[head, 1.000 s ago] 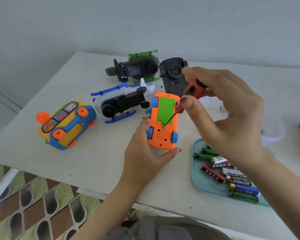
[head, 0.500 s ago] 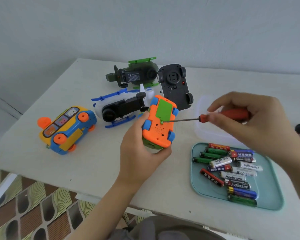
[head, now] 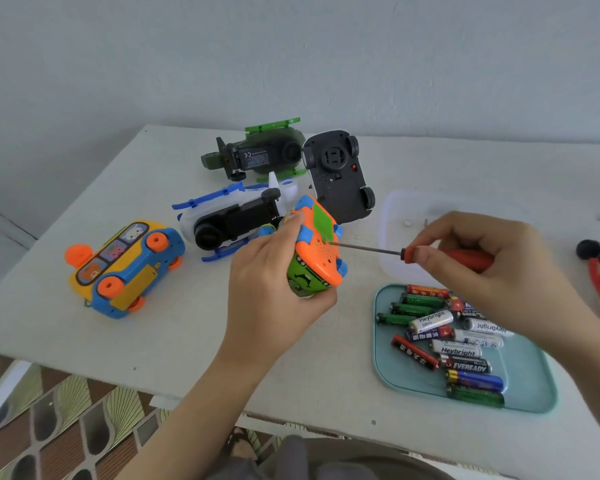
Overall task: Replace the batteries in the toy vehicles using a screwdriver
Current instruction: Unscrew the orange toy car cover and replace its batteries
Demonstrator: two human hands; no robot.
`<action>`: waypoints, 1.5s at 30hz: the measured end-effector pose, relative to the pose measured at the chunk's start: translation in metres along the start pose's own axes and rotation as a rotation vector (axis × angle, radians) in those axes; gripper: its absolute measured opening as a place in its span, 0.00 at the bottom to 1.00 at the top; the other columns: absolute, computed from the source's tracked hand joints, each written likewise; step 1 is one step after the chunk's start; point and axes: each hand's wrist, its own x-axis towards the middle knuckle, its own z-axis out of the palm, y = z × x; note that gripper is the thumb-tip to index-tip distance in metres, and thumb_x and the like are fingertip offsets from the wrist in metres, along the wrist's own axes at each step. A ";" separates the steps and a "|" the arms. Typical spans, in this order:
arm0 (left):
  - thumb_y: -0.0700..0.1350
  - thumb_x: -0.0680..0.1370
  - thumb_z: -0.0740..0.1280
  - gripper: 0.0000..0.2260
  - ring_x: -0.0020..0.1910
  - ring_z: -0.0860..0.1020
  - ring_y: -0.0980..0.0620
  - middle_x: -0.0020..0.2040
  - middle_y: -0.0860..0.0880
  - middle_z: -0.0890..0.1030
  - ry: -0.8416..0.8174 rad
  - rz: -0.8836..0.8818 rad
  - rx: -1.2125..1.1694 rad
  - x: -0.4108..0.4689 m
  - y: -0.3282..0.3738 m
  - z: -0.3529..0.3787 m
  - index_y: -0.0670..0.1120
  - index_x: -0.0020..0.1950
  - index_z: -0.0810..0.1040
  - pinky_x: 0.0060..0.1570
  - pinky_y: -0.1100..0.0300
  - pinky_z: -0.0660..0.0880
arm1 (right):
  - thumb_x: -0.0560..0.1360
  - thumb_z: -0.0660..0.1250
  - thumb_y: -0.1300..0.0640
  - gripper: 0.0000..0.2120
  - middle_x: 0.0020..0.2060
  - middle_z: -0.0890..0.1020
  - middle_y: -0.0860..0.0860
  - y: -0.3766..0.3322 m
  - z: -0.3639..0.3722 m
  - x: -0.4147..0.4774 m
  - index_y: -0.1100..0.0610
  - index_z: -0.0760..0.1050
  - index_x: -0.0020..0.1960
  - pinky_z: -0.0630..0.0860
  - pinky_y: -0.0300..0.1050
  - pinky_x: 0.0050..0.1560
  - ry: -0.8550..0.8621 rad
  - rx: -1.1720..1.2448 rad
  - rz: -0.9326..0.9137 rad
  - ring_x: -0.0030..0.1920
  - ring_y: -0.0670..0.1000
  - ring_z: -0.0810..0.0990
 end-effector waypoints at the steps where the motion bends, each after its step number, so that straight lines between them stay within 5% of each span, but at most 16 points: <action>1: 0.52 0.65 0.77 0.33 0.49 0.76 0.52 0.53 0.50 0.82 -0.007 0.001 0.012 0.001 0.001 0.000 0.40 0.65 0.76 0.56 0.60 0.70 | 0.73 0.72 0.57 0.05 0.23 0.73 0.55 0.000 0.001 -0.001 0.55 0.80 0.39 0.61 0.28 0.26 -0.004 -0.002 -0.005 0.22 0.43 0.63; 7: 0.55 0.65 0.75 0.32 0.45 0.78 0.48 0.52 0.49 0.83 -0.026 -0.012 0.051 0.005 0.007 -0.004 0.40 0.65 0.77 0.52 0.55 0.73 | 0.71 0.67 0.52 0.06 0.22 0.70 0.49 0.001 0.009 -0.002 0.54 0.78 0.40 0.63 0.28 0.27 0.013 -0.017 -0.006 0.23 0.44 0.64; 15: 0.64 0.67 0.66 0.33 0.37 0.76 0.49 0.39 0.51 0.81 -0.026 -0.086 0.097 0.015 0.016 -0.009 0.43 0.64 0.78 0.44 0.63 0.65 | 0.74 0.68 0.50 0.07 0.23 0.72 0.48 0.001 0.034 -0.013 0.48 0.70 0.42 0.63 0.32 0.26 0.070 -0.110 -0.008 0.23 0.47 0.67; 25: 0.60 0.63 0.73 0.34 0.38 0.78 0.48 0.44 0.49 0.83 -0.030 -0.014 0.200 0.012 0.017 -0.005 0.41 0.62 0.78 0.43 0.57 0.72 | 0.76 0.59 0.49 0.08 0.26 0.76 0.46 -0.008 0.056 -0.030 0.54 0.70 0.45 0.69 0.44 0.20 0.239 -0.407 -0.162 0.22 0.51 0.72; 30: 0.58 0.63 0.74 0.34 0.41 0.80 0.46 0.48 0.47 0.84 -0.028 0.028 0.237 0.011 0.017 -0.002 0.40 0.62 0.78 0.47 0.56 0.68 | 0.76 0.60 0.52 0.11 0.23 0.74 0.49 -0.009 0.061 -0.034 0.59 0.72 0.41 0.66 0.41 0.19 0.253 -0.486 -0.180 0.21 0.54 0.70; 36: 0.58 0.66 0.72 0.33 0.50 0.78 0.48 0.53 0.46 0.83 -0.054 0.036 0.157 0.009 0.010 -0.003 0.40 0.64 0.77 0.54 0.58 0.69 | 0.74 0.63 0.48 0.08 0.21 0.72 0.52 -0.012 0.051 -0.033 0.50 0.68 0.41 0.69 0.46 0.24 0.205 -0.148 0.061 0.20 0.50 0.70; 40: 0.58 0.69 0.68 0.33 0.63 0.75 0.47 0.63 0.43 0.78 -0.120 0.051 0.045 0.007 0.007 -0.005 0.39 0.67 0.74 0.62 0.63 0.68 | 0.72 0.67 0.53 0.09 0.18 0.67 0.50 -0.014 0.042 -0.029 0.54 0.71 0.37 0.63 0.36 0.24 0.193 -0.055 0.121 0.20 0.49 0.63; 45: 0.58 0.69 0.68 0.31 0.52 0.77 0.53 0.58 0.45 0.82 -0.134 0.041 0.036 0.011 0.010 -0.007 0.39 0.66 0.75 0.52 0.66 0.71 | 0.74 0.66 0.54 0.10 0.18 0.64 0.48 -0.011 0.048 -0.029 0.52 0.68 0.37 0.66 0.38 0.23 0.194 -0.051 0.125 0.20 0.48 0.63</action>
